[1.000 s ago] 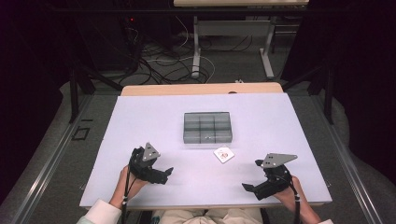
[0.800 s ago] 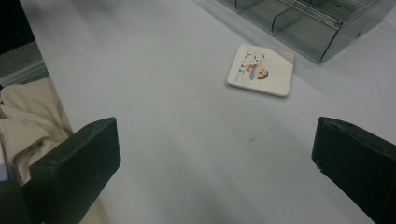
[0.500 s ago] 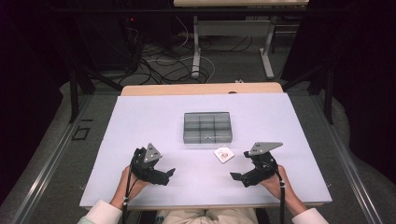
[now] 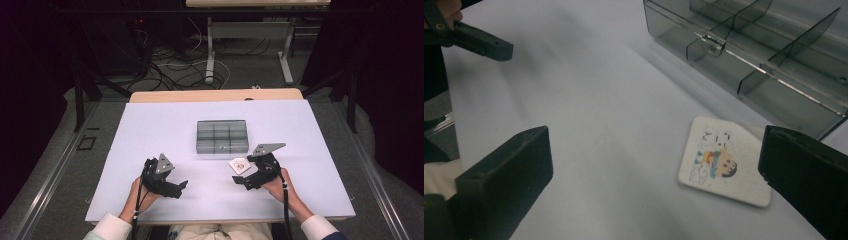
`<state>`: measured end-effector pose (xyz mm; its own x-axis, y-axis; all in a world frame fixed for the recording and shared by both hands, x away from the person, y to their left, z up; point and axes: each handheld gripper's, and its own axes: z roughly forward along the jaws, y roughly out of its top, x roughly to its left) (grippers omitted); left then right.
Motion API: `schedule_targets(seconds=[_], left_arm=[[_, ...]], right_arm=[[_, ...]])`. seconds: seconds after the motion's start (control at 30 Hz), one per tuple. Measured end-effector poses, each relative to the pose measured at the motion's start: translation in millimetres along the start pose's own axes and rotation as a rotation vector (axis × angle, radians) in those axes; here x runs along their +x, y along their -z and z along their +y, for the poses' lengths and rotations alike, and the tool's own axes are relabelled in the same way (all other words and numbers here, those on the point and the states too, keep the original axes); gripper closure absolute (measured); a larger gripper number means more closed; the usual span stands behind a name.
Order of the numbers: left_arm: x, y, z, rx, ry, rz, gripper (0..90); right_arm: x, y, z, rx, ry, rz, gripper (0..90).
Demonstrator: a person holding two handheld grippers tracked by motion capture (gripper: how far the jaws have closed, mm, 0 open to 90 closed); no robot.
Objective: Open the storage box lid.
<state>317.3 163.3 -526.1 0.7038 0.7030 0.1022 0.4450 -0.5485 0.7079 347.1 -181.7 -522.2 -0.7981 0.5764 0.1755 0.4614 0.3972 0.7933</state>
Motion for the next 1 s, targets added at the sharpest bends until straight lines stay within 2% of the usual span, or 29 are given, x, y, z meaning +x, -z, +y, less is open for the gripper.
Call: schedule_targets(seconds=[0.1, 0.13, 0.2, 0.27, 0.3, 0.4, 0.47, 0.53, 0.57, 0.63, 0.7, 0.73, 0.77, 0.83, 0.87, 0.9, 0.93, 0.97, 1.0], left_arm=[[1.2, 2.0, 0.5, 0.014, 0.000, -0.010, 0.0], [0.6, 2.0, 0.3, 0.013, 0.002, -0.007, 0.0], [-0.4, 1.1, -0.1, -0.004, -0.002, 0.005, 0.0], [-0.9, 1.5, -0.4, 0.011, 0.006, -0.002, 0.0], [-0.5, 1.4, -0.6, 0.011, 0.002, 0.001, 0.0], [-0.3, 1.4, -1.1, -0.005, 0.011, 0.014, 0.0], [-0.2, 2.0, -0.9, -0.005, 0.007, 0.020, 0.0], [-0.9, 1.3, -1.2, -0.006, 0.014, 0.016, 0.0], [-0.1, 2.1, -0.8, 0.009, 0.002, 0.014, 0.0], [-0.3, 1.5, -1.0, 0.006, 0.002, 0.016, 0.0], [-0.5, 1.4, -1.0, 0.010, 0.006, 0.012, 0.0], [-0.5, 0.9, -1.2, 0.005, 0.005, 0.013, 0.0], [0.3, 1.6, -0.7, 0.021, 0.001, 0.001, 0.0], [-0.7, -0.8, -1.3, 0.001, 0.006, 0.015, 0.0], [-0.4, -0.8, -1.2, 0.006, 0.001, 0.015, 0.0], [-0.2, -0.4, -0.8, 0.014, -0.001, 0.007, 0.0], [-0.5, -0.8, -0.9, 0.010, -0.003, 0.009, 0.0], [-0.6, -0.9, -0.8, 0.010, -0.003, 0.007, 0.0], [-1.1, -1.2, -0.8, 0.008, 0.003, 0.007, 0.0]], right_arm=[[-2.0, -3.7, 3.8, -0.015, -0.009, -0.008, 4.2], [-2.6, -4.2, 5.2, -0.001, -0.011, -0.007, 5.9], [-4.2, -9.5, 6.8, -0.016, -0.020, -0.017, 11.3], [-4.9, -15.2, 8.6, -0.036, -0.022, -0.018, 16.0], [-4.7, -16.6, 10.3, -0.027, -0.021, -0.019, 18.0], [-7.0, -22.0, 14.3, -0.024, -0.019, -0.033, 26.5], [-9.4, -28.1, 16.3, -0.021, -0.035, -0.043, 33.5], [-12.1, -34.4, 18.0, -0.003, -0.037, -0.049, 42.1], [-12.8, -36.4, 19.6, 0.018, -0.037, -0.053, 45.8], [-14.6, -42.7, 21.0, -0.005, -0.039, -0.070, 54.4], [-16.4, -46.9, 23.7, -0.002, -0.043, -0.090, 59.4], [-17.9, -46.6, 25.9, 0.013, -0.048, -0.081, 61.2], [-18.9, -49.7, 27.3, -0.003, -0.048, -0.080, 62.7], [-20.8, -54.3, 29.8, 0.000, -0.048, -0.086, 67.4], [-21.3, -56.7, 29.7, -0.011, -0.056, -0.087, 69.5], [-22.8, -56.9, 30.1, 0.016, -0.042, -0.090, 73.1], [-23.5, -57.9, 29.1, 0.014, -0.053, -0.085, 75.0], [-24.1, -60.2, 27.4, -0.016, -0.060, -0.080, 76.9], [-24.5, -61.7, 26.4, -0.007, -0.055, -0.080, 78.2]])
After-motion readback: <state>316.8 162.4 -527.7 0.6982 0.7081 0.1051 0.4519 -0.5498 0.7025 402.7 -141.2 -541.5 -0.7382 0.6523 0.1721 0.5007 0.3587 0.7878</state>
